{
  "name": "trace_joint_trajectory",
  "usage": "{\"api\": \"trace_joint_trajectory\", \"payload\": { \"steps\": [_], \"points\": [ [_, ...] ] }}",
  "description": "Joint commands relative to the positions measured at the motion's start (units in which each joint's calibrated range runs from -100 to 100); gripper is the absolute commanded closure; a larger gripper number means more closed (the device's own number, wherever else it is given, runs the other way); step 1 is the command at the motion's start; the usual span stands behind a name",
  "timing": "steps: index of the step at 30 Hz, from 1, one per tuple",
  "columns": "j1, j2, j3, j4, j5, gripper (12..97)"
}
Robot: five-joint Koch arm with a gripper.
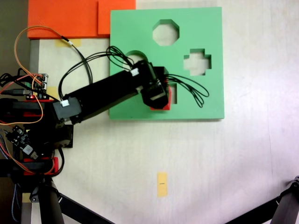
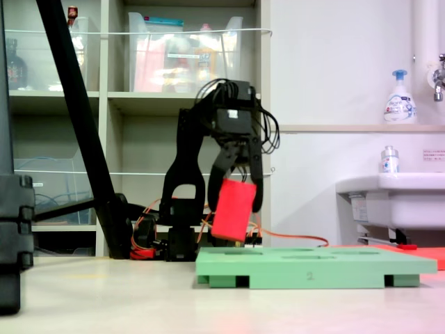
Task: Put the square block into the corresponding hole
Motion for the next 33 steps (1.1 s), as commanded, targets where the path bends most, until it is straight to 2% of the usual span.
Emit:
{"api": "trace_joint_trajectory", "payload": {
  "steps": [1, 33],
  "points": [
    [0.2, 0.0, 3.8, -2.3, 0.5, 89.5],
    [1.1, 8.5, 9.0, 0.7, 1.4, 89.4]
  ]
}}
